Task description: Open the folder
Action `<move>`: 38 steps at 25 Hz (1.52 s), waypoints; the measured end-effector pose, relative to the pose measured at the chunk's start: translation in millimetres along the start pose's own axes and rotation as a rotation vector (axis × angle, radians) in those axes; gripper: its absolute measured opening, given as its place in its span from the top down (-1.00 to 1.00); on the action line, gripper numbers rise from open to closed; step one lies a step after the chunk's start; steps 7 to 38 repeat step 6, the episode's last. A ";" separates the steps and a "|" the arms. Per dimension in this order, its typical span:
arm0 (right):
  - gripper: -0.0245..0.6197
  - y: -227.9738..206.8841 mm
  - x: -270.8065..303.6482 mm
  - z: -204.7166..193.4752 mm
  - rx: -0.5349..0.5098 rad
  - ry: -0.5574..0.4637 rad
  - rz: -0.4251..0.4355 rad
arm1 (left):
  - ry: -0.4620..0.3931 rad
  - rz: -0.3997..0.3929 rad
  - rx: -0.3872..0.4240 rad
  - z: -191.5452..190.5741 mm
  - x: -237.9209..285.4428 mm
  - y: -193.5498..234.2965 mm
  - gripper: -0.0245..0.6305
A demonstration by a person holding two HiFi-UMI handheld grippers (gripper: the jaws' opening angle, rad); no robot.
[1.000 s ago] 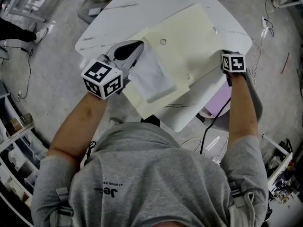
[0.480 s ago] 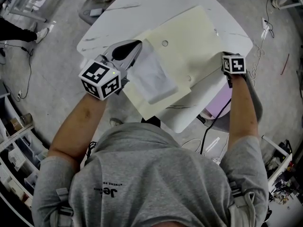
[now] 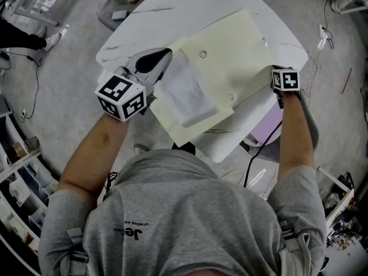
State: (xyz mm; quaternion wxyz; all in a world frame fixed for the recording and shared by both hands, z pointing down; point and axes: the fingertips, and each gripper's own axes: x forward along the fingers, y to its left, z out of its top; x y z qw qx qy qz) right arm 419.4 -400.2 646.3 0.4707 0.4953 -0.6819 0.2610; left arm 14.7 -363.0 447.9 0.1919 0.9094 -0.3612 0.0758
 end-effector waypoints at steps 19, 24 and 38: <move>0.91 -1.8 0.2 -1.0 0.003 -0.001 0.001 | 0.000 -0.003 0.006 1.6 0.7 -1.3 0.75; 0.91 -1.8 0.2 -1.0 0.003 -0.001 0.001 | 0.000 -0.003 0.006 1.6 0.7 -1.3 0.75; 0.91 -1.8 0.2 -1.0 0.003 -0.001 0.001 | 0.000 -0.003 0.006 1.6 0.7 -1.3 0.75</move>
